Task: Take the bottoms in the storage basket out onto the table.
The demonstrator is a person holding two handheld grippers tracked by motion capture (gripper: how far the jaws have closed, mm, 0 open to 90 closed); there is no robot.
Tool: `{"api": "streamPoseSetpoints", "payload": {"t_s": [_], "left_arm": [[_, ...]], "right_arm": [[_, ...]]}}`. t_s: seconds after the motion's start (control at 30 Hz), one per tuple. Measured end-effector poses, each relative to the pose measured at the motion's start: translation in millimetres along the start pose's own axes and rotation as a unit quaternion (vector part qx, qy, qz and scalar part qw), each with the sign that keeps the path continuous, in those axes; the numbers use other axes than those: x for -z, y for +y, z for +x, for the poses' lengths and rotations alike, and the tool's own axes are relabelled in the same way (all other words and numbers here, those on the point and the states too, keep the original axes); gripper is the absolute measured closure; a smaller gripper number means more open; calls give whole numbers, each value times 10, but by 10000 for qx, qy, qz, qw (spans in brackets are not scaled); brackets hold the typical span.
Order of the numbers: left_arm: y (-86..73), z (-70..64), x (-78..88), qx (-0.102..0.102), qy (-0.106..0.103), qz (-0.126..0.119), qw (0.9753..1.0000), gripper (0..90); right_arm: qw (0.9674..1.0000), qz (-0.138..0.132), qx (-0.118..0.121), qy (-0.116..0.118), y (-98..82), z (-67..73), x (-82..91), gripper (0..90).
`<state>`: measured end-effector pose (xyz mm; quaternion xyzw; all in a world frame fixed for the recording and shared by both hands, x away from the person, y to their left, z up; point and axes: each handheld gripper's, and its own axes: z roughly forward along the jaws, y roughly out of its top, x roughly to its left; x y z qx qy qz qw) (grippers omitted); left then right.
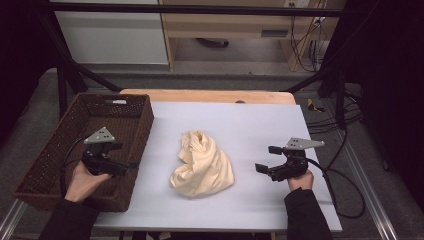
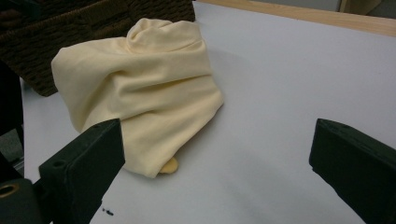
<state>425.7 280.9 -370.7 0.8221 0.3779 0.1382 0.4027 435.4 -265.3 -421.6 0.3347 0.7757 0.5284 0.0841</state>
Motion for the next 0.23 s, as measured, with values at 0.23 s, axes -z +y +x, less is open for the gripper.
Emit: {"api": "streamPoseSetpoints", "payload": {"t_s": [0.23], "left_arm": [[-16,22,7,20,-13,-43,10000,19]], "right_arm": [[10000,0,-3,-1,1,0,-1,40]]}}
